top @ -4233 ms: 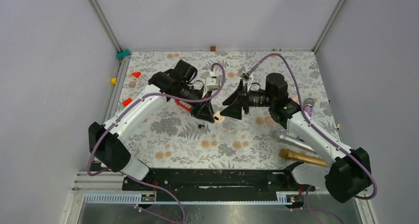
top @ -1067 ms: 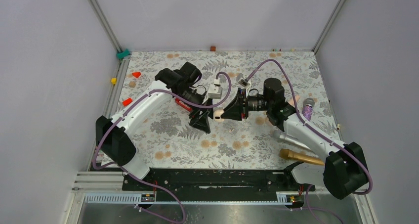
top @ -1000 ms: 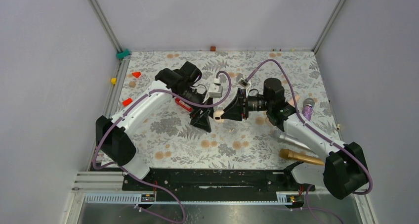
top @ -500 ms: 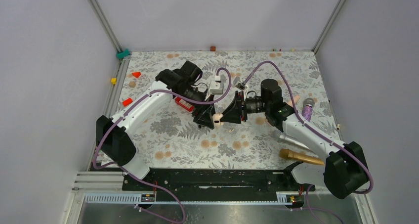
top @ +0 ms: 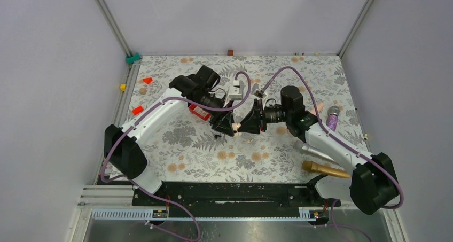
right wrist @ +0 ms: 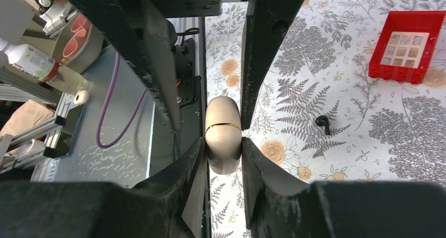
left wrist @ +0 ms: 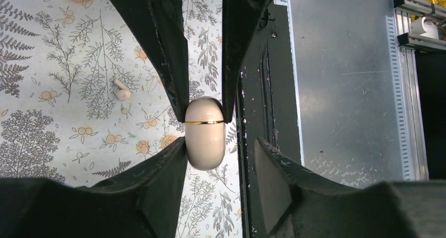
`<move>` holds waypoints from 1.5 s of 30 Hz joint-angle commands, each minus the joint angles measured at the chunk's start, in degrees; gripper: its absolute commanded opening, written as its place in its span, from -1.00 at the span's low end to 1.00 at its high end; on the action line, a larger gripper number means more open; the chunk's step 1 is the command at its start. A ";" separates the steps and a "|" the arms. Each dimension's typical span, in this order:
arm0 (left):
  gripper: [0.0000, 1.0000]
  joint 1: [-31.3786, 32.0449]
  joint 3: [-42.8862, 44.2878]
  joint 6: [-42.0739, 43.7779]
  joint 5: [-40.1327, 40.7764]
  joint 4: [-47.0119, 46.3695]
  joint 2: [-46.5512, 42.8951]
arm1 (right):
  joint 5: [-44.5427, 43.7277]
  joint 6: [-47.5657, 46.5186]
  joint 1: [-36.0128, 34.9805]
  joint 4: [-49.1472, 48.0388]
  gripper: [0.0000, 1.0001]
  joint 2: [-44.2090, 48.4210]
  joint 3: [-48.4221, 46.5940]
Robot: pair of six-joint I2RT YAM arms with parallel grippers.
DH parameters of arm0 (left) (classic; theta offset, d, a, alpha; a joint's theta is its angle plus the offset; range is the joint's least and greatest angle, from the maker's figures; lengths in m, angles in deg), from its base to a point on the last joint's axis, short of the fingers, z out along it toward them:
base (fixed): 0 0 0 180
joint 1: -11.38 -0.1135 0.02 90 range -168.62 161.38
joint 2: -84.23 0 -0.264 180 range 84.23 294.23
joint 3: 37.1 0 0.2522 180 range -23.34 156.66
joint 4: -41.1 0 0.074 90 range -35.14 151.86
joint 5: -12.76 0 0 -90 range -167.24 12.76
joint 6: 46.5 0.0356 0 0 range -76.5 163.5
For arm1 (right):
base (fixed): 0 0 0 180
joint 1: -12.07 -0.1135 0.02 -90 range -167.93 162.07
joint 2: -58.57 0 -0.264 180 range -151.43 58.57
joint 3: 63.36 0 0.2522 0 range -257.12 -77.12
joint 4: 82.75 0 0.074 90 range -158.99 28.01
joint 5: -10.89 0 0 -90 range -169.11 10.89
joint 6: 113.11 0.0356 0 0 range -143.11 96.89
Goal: Insert the wireless bluetooth earbuds into the charging case
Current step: Pick up the charging case at the center of the board, then open the charging case.
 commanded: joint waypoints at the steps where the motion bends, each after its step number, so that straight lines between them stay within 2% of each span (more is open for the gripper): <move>1: -0.06 0.80 -0.16 -0.96 0.53 -2.12 0.69 | -0.54 -0.94 -0.82 -0.99 -0.84 -0.05 -2.91; 9: -0.31 1.88 -0.08 -1.13 2.02 -2.24 1.23 | -0.33 -0.52 -1.04 -1.66 -0.83 0.30 -2.78; 14: -0.79 2.02 -0.14 -1.05 2.12 -2.19 1.23 | -0.52 -0.79 -1.13 -1.86 -0.80 0.42 -2.47; 16: -1.00 2.01 -0.28 -1.02 1.87 -2.23 0.97 | -0.91 -1.06 -1.13 -1.78 -0.68 0.59 -2.40; 21: -1.00 2.08 -1.04 -0.08 0.34 -2.26 -0.53 | -2.86 -3.44 -1.05 -0.13 0.30 1.55 -2.58; 23: -1.00 2.01 -1.57 0.37 -0.28 -2.27 -1.31 | -4.35 -5.05 -0.92 1.12 0.44 2.16 -2.68; 27: -1.00 1.48 -2.08 1.19 -1.14 -1.81 -2.46 | -5.60 -5.55 0.52 2.09 0.56 2.61 -3.10; 36: -1.00 -0.77 -1.93 0.90 -3.40 -1.85 -2.69 | -8.01 -10.29 2.12 4.53 0.60 4.20 -2.96; 40: -1.00 -1.08 -1.93 0.74 -3.54 -1.81 -2.60 | -4.46 -6.59 2.56 2.08 0.65 4.28 -2.58; 45: -1.00 -1.13 -2.16 -1.33 -3.31 -3.62 -2.11 | 0.04 1.89 2.56 -6.07 0.66 3.28 -0.71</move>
